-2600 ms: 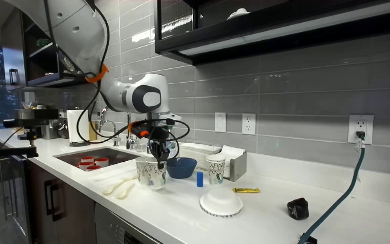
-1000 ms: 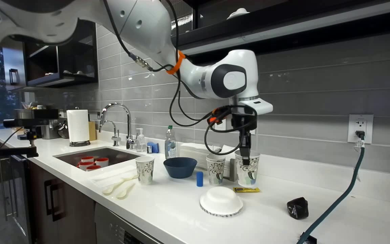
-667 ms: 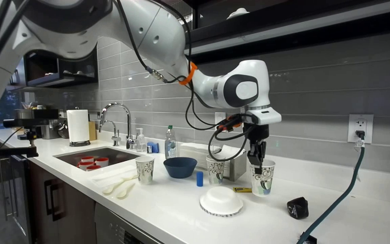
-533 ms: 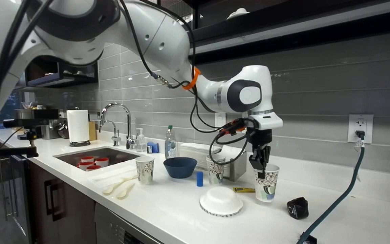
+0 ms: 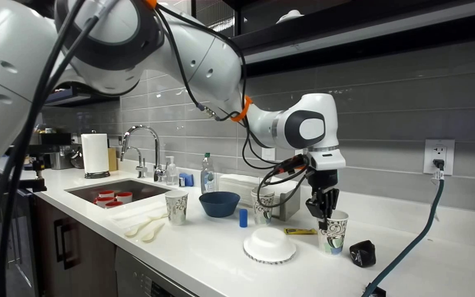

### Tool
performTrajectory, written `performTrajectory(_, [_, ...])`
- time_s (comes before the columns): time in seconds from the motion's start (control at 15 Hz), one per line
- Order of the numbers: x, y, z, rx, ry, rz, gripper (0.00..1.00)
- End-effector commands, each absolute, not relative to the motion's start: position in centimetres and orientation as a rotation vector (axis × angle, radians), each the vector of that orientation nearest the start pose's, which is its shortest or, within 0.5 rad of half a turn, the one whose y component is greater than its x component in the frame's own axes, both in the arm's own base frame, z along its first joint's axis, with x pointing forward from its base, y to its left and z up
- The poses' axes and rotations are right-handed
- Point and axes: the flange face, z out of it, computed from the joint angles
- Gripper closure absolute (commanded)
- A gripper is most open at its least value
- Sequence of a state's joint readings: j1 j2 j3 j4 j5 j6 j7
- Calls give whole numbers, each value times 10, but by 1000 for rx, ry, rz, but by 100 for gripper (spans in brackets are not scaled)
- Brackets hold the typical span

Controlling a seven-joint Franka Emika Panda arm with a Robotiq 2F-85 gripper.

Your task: Pick up the paper cup on the right and move it to the right

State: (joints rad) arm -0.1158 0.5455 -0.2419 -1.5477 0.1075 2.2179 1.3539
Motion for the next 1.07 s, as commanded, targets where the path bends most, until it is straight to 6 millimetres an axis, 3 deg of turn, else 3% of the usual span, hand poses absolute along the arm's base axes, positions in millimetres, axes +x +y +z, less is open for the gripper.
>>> performTrajectory(0.0, [669, -220, 380, -2000, 2367, -206, 50])
performTrajectory(0.27, [635, -221, 448, -2069, 2257, -270, 23])
performTrajectory(0.47, [604, -198, 482, -2262, 2013, -244, 3])
performTrajectory(0.6, [589, -167, 488, -2360, 1878, -221, 0])
performTrajectory(0.8, [561, -118, 480, -2509, 1669, -188, 0])
performTrajectory(1.0, [544, -87, 471, -2650, 1450, -136, 0])
